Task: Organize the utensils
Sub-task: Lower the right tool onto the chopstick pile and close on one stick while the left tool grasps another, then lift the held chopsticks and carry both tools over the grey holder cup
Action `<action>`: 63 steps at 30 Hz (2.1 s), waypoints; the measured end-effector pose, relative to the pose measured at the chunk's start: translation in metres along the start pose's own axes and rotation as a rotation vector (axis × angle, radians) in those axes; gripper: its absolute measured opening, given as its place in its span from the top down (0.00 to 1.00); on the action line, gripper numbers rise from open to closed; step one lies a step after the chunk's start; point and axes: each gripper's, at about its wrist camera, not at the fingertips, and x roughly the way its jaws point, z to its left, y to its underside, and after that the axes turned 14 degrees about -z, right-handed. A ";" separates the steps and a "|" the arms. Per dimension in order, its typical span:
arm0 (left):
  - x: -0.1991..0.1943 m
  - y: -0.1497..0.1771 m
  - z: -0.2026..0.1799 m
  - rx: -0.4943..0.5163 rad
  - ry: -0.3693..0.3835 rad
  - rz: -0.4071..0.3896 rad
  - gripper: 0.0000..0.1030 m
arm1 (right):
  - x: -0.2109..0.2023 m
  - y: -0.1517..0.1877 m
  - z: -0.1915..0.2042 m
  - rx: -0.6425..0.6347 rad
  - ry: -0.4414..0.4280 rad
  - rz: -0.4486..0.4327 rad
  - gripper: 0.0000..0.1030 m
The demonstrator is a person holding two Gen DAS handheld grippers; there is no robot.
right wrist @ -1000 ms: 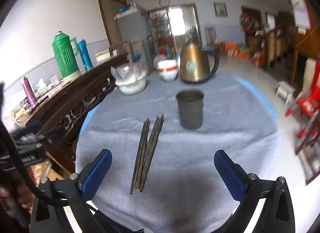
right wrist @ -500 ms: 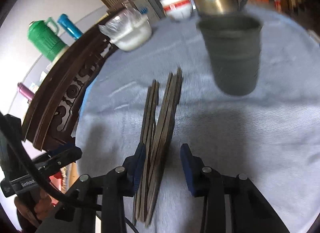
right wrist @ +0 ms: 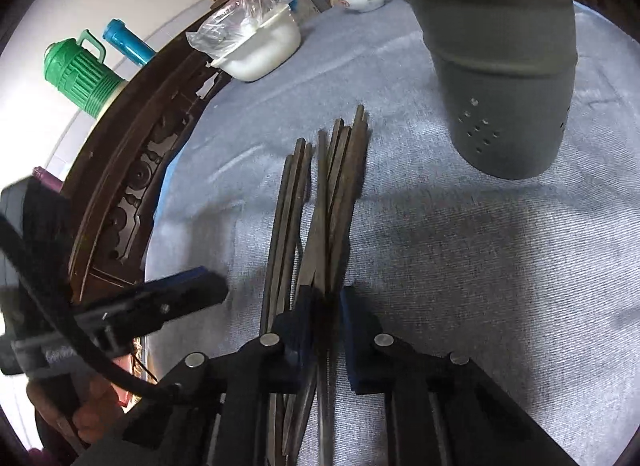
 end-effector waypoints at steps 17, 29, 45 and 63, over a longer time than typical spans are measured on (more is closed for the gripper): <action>0.027 -0.011 0.000 0.008 -0.023 0.040 0.72 | -0.034 0.012 -0.037 0.099 0.057 0.013 0.91; 0.016 -0.013 0.022 0.023 -0.032 0.088 0.75 | -0.022 -0.001 -0.020 0.017 0.158 0.018 0.83; 0.030 -0.049 0.038 -0.130 -0.044 0.128 0.71 | 0.008 -0.030 -0.008 -0.055 0.251 0.024 0.84; -0.059 -0.070 0.017 -0.036 -0.016 -0.119 0.94 | -0.088 -0.048 0.021 -0.119 -0.063 -0.279 0.94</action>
